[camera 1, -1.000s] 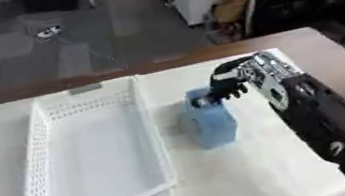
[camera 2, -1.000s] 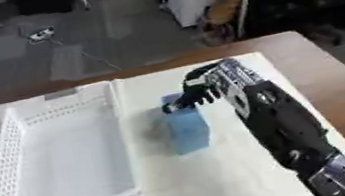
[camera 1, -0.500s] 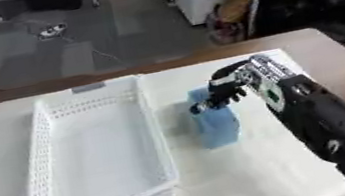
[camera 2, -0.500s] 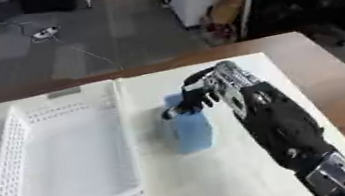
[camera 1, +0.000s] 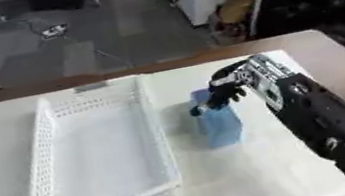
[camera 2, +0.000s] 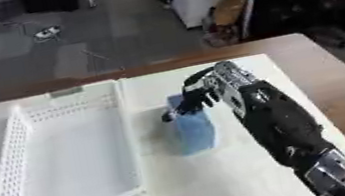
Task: Pick up objects on the table and place them in the box.
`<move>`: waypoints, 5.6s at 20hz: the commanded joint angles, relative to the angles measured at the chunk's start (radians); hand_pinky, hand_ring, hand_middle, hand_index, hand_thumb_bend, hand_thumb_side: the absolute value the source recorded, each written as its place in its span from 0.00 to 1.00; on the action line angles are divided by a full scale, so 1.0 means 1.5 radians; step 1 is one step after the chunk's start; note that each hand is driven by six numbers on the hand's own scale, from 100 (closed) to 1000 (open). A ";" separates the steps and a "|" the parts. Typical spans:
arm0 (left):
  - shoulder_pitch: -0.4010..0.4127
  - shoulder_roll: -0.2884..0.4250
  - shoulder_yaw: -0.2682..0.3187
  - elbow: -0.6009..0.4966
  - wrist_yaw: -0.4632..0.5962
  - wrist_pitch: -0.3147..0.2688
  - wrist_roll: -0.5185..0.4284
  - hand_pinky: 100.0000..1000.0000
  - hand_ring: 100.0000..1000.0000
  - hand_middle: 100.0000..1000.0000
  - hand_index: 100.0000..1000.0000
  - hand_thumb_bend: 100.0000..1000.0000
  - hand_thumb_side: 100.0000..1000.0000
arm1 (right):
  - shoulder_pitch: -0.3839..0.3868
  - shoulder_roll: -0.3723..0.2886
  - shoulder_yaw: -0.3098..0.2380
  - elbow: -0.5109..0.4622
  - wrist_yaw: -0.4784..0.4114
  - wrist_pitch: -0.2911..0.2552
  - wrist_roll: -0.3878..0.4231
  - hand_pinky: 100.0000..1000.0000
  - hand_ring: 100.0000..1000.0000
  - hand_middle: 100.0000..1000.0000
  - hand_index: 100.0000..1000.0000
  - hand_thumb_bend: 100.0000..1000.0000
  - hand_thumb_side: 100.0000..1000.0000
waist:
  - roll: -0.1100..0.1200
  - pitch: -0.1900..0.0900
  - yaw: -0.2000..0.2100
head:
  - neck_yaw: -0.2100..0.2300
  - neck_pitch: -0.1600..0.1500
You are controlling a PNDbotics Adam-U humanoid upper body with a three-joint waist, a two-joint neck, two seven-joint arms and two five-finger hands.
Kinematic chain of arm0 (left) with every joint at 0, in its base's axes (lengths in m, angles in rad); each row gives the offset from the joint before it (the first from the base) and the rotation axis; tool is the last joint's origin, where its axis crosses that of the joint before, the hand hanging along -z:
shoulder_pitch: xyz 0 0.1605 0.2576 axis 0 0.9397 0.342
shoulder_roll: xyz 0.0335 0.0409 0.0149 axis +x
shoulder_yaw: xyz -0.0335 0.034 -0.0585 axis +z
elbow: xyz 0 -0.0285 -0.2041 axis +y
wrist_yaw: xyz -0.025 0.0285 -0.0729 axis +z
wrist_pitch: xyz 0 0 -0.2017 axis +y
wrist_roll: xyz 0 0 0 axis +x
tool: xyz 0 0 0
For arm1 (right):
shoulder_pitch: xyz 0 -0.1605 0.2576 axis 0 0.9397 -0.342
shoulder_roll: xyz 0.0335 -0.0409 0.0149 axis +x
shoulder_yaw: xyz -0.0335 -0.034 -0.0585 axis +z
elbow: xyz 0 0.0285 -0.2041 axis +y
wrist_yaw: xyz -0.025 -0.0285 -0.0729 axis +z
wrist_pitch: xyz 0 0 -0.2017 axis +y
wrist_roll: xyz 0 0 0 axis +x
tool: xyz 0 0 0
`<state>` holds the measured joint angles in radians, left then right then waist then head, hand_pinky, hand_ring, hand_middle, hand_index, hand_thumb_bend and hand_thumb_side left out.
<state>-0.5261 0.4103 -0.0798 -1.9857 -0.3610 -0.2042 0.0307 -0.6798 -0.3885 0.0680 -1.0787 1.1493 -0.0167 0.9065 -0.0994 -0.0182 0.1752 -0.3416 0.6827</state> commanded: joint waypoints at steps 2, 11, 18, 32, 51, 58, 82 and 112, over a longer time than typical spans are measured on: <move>-0.014 0.003 0.005 -0.010 0.001 0.001 0.003 0.50 0.66 0.74 0.73 0.62 0.95 | -0.011 -0.027 -0.001 0.010 0.014 -0.005 0.000 0.29 0.37 0.41 0.60 0.56 1.00 | 0.003 -0.005 0.000 | -0.008 -0.005; -0.004 0.007 0.006 -0.010 0.000 0.004 0.002 0.50 0.66 0.74 0.73 0.62 0.95 | -0.011 -0.044 -0.006 0.007 0.033 0.003 0.000 0.36 0.42 0.47 0.68 0.50 1.00 | 0.003 -0.013 -0.008 | -0.027 -0.011; 0.008 0.015 0.007 -0.010 -0.005 0.004 0.001 0.49 0.66 0.74 0.73 0.63 0.95 | -0.005 -0.045 -0.012 -0.012 0.020 0.010 0.000 0.37 0.43 0.48 0.69 0.49 1.00 | 0.006 -0.018 -0.019 | -0.046 -0.014; 0.021 0.021 0.007 -0.010 -0.008 0.006 -0.003 0.49 0.66 0.74 0.73 0.63 0.96 | -0.004 -0.050 -0.016 -0.077 0.022 0.021 0.000 0.59 0.80 0.84 0.83 0.50 1.00 | 0.005 -0.026 -0.030 | -0.064 -0.018; 0.008 0.015 0.007 -0.010 -0.005 0.005 -0.003 0.49 0.66 0.74 0.73 0.63 0.96 | 0.005 -0.034 -0.021 -0.049 0.035 0.046 -0.018 0.76 0.90 0.98 0.94 0.59 1.00 | 0.003 -0.019 -0.021 | -0.062 -0.014; 0.008 0.015 0.007 -0.010 -0.005 0.006 -0.003 0.49 0.66 0.74 0.73 0.63 0.96 | 0.004 -0.036 -0.023 -0.012 0.041 0.055 -0.017 0.76 0.89 0.93 0.90 0.57 1.00 | 0.003 -0.020 -0.021 | -0.064 -0.012; -0.013 0.003 0.006 -0.010 0.001 0.004 -0.003 0.49 0.66 0.74 0.73 0.63 0.96 | -0.020 -0.035 -0.014 0.055 0.041 0.042 -0.032 0.78 0.90 0.93 0.90 0.58 1.00 | 0.002 -0.008 -0.005 | -0.068 -0.022; -0.027 -0.003 0.007 -0.010 0.006 0.003 -0.002 0.49 0.66 0.74 0.73 0.63 0.96 | 0.004 -0.029 -0.012 0.083 0.079 0.032 -0.128 0.00 0.27 0.44 0.59 0.20 0.26 | 0.000 0.002 0.002 | -0.067 -0.022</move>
<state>-0.5434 0.4007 -0.0792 -1.9857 -0.3569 -0.1986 0.0270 -0.6732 -0.4198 0.0472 -0.9494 1.2539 0.0346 0.7339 -0.1040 -0.0111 0.1809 -0.4329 0.6558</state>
